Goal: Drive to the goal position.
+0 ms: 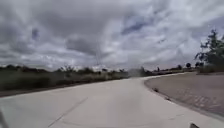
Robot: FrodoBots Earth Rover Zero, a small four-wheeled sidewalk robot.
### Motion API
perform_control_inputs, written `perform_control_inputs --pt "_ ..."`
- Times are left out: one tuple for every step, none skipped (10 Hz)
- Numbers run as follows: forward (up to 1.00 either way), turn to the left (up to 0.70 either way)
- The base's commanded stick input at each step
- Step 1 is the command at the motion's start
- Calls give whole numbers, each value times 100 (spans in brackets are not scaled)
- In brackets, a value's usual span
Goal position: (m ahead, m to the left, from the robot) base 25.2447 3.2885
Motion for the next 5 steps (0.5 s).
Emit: perform_control_inputs --pt "69 -14" --pt "69 -14" --pt "69 -14" --pt "69 -14" --pt "69 -14"
